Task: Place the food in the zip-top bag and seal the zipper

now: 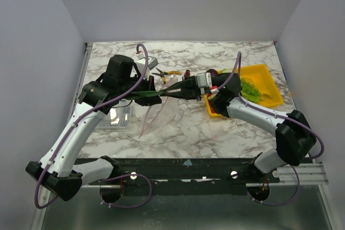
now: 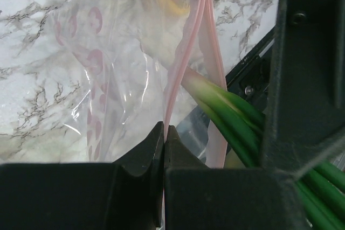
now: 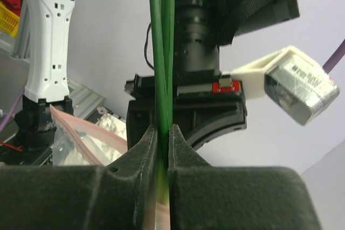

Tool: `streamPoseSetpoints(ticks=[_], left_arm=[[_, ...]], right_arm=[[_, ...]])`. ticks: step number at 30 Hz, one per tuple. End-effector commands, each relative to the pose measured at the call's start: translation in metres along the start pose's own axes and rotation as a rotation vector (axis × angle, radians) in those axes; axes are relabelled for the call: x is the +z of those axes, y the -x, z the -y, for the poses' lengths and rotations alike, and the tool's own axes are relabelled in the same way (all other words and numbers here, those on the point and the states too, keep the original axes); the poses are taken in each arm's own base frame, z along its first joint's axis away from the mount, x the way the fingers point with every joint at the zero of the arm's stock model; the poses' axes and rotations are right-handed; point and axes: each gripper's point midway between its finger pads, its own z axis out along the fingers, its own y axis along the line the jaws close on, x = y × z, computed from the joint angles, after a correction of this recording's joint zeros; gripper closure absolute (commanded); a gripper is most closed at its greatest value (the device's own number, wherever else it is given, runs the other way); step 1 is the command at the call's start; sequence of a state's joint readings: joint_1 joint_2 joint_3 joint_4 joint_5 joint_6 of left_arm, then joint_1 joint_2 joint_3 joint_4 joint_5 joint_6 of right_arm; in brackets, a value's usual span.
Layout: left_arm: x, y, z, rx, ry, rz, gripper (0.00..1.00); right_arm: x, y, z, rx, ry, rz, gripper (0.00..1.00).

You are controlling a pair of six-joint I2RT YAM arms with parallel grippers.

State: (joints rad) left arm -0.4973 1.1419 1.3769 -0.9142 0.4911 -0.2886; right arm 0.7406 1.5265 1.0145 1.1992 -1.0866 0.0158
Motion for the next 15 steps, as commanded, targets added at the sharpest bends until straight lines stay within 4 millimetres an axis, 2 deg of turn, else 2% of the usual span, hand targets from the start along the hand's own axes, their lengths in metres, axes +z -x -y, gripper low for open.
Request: streamPoseSetpoints(ticks=[1,3,6,11,15], left_arm=[[-0.011,0.003,0.005,0.019,0.001,-0.013,1.00],[-0.011,0.004,0.005,0.015,0.002,-0.015,1.00],[-0.009,0.004,0.004,0.009,0.003,-0.020,1.00],[-0.007,0.003,-0.001,0.002,0.025,-0.040,1.00],[-0.009,0.006,-0.001,0.002,0.039,-0.034,1.00]], right_arm=[[0.001,-0.010,0.003,0.006,0.008,-0.074,0.81],[-0.001,-0.017,0.008,0.046,-0.035,-0.099,0.64],[-0.006,-0.020,0.024,0.147,-0.180,-0.118,0.45],[-0.013,-0.003,0.047,0.344,-0.386,-0.119,0.40],[-0.016,0.000,0.032,0.386,-0.359,-0.141,0.37]])
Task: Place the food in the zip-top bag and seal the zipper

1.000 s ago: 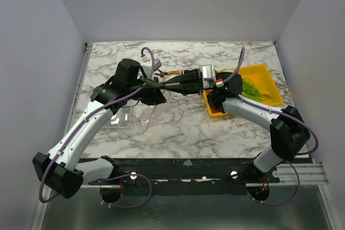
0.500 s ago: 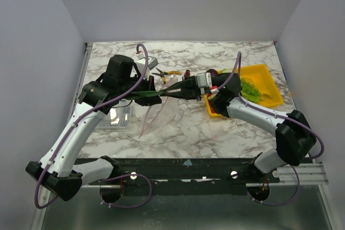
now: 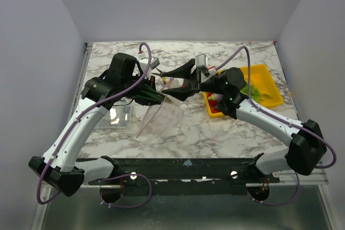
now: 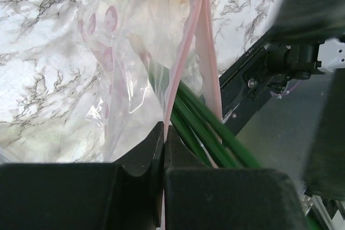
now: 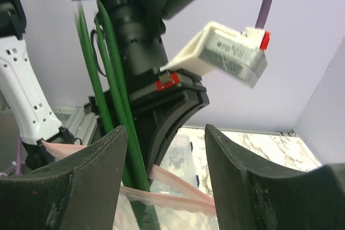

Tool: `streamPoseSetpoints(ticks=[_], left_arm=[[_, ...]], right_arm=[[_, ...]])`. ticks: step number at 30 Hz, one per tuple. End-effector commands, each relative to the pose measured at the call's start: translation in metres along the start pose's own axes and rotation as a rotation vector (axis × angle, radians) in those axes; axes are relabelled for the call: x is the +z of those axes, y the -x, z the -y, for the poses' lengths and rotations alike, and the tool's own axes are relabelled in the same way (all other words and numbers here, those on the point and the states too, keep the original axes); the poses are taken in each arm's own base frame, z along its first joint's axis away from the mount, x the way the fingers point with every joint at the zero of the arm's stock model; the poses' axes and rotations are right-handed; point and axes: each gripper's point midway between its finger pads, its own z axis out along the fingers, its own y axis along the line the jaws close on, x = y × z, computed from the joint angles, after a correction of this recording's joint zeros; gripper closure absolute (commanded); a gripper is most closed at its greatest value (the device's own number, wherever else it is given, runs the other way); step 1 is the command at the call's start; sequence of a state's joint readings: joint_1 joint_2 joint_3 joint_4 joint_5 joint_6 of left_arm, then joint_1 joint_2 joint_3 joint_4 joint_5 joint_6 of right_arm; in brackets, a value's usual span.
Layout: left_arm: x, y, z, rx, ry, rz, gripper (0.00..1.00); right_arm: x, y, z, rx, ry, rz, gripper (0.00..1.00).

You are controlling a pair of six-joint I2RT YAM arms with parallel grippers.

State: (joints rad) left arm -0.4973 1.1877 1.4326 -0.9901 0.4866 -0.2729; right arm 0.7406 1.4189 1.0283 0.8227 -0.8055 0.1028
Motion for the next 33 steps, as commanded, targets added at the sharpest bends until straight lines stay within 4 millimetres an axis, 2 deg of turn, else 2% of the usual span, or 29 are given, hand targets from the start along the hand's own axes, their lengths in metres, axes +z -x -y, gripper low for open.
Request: streamPoseSetpoints(ticks=[1,3,5,9,13,17,20,23,30,33], left_arm=[[-0.010,0.009,0.002,0.016,0.019,0.021,1.00],[-0.013,0.010,0.007,0.015,0.002,0.023,1.00],[-0.015,0.011,0.008,0.010,0.004,0.028,1.00],[-0.013,0.009,0.003,-0.011,0.030,0.026,1.00],[-0.010,0.013,-0.002,-0.038,0.060,0.024,1.00],[-0.011,0.019,-0.002,-0.045,0.070,0.038,1.00],[-0.010,0.021,0.000,-0.050,0.057,0.047,1.00],[-0.008,0.022,-0.001,-0.060,0.057,0.042,1.00],[-0.010,0.022,-0.001,-0.076,0.070,0.050,1.00],[-0.013,0.026,-0.002,-0.088,0.091,0.058,1.00]], right_arm=[[-0.006,0.012,-0.005,0.098,-0.056,-0.020,0.37],[-0.009,0.012,-0.009,0.110,-0.054,-0.038,0.37],[-0.013,0.015,-0.002,0.172,-0.127,-0.062,0.37],[-0.029,0.016,0.013,0.442,-0.356,-0.076,0.36],[-0.047,-0.010,0.018,0.667,-0.544,-0.195,0.34],[-0.064,-0.014,0.021,0.760,-0.672,-0.213,0.37],[-0.058,-0.014,0.018,0.824,-0.669,-0.191,0.42],[-0.050,-0.020,0.020,0.847,-0.698,-0.215,0.44],[-0.043,-0.047,0.026,0.811,-0.884,-0.316,0.49],[-0.039,-0.060,0.017,0.792,-0.924,-0.372,0.53]])
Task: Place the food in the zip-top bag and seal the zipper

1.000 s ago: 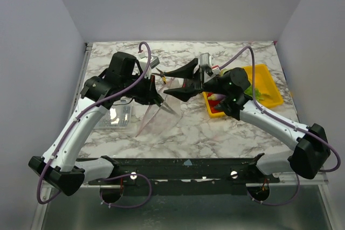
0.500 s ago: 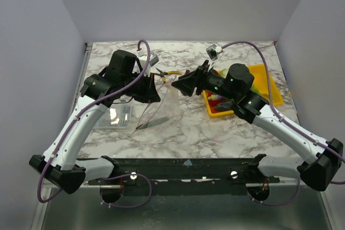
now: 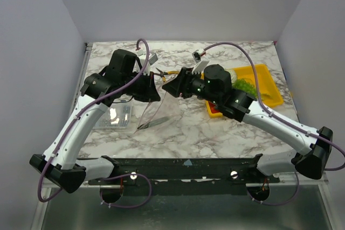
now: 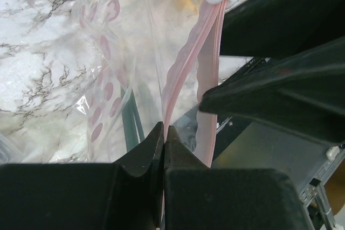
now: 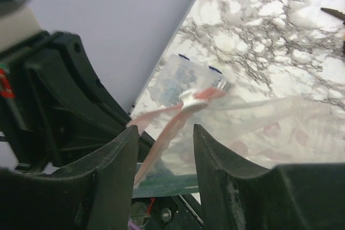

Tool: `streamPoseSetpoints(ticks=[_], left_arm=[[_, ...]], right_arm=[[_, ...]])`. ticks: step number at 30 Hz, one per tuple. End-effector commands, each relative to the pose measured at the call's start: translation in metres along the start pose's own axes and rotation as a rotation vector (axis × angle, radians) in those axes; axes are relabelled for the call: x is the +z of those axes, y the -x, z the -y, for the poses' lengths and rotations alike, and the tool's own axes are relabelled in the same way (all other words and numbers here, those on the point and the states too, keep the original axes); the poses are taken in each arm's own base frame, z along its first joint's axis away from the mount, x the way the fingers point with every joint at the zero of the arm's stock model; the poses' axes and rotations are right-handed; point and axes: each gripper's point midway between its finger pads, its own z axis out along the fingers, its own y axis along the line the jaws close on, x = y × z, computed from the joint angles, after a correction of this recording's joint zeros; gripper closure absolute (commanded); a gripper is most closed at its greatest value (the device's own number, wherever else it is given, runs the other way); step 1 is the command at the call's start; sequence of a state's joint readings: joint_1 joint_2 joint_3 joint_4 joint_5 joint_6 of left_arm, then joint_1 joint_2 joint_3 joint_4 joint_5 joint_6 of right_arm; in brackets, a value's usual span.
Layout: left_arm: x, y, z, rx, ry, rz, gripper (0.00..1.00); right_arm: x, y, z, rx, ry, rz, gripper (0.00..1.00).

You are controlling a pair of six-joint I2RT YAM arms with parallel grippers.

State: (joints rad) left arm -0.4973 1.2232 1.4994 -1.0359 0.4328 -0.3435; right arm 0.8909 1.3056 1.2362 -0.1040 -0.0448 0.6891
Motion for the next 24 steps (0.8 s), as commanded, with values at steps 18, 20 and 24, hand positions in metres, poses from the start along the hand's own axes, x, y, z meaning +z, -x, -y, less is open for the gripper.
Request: streamPoseSetpoints(ticks=[18,20,24], left_arm=[[-0.005,0.012,0.003,-0.099,0.052,-0.071,1.00],[-0.027,0.029,0.031,-0.069,-0.047,0.043,1.00],[-0.040,0.041,0.019,-0.048,0.040,0.137,1.00]], right_arm=[[0.039,-0.008,0.020,-0.090,-0.248,-0.119,1.00],[0.048,-0.015,0.020,-0.110,-0.234,-0.162,1.00],[0.057,-0.017,0.012,-0.099,-0.183,-0.155,1.00]])
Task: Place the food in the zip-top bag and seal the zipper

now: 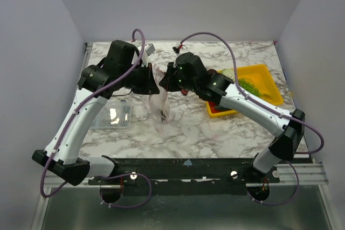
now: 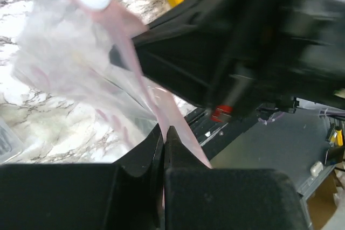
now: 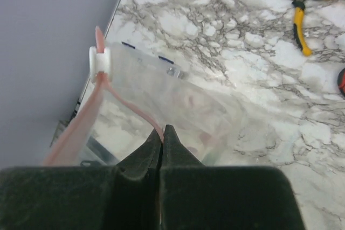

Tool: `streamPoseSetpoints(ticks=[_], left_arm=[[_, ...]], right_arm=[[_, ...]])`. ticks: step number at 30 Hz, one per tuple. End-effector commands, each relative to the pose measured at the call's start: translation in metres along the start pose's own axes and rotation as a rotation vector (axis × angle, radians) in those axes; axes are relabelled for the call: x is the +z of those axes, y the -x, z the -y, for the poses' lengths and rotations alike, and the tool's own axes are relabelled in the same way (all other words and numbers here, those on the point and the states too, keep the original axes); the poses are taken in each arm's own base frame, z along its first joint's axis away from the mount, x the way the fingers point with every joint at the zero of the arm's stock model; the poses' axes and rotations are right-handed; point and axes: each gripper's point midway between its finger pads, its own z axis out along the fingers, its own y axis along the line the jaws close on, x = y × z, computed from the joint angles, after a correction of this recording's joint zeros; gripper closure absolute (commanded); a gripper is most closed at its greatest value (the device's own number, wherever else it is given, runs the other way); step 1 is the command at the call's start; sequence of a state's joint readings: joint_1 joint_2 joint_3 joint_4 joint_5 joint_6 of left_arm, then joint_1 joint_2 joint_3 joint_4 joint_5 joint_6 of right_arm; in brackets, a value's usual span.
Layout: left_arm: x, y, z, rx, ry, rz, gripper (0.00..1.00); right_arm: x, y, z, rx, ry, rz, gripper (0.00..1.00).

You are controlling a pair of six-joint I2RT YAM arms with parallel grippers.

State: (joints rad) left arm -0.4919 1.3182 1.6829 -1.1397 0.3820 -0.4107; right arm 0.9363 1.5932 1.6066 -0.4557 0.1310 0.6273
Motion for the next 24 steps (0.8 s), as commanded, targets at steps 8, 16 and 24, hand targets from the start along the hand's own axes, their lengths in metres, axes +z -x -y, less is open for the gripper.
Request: streamPoseSetpoints(ticks=[8,16,24], left_arm=[[-0.011,-0.003,-0.014,0.046,0.058,0.081,0.98],[-0.002,-0.036,-0.052,0.027,0.173,0.097,0.62],[-0.012,-0.036,-0.049,0.053,0.164,0.140,0.98]], right_arm=[[0.009,-0.015,-0.034,0.043,0.174,-0.089,1.00],[0.007,-0.012,-0.040,0.128,0.226,-0.066,1.00],[0.012,-0.013,-0.033,0.084,0.201,-0.066,1.00]])
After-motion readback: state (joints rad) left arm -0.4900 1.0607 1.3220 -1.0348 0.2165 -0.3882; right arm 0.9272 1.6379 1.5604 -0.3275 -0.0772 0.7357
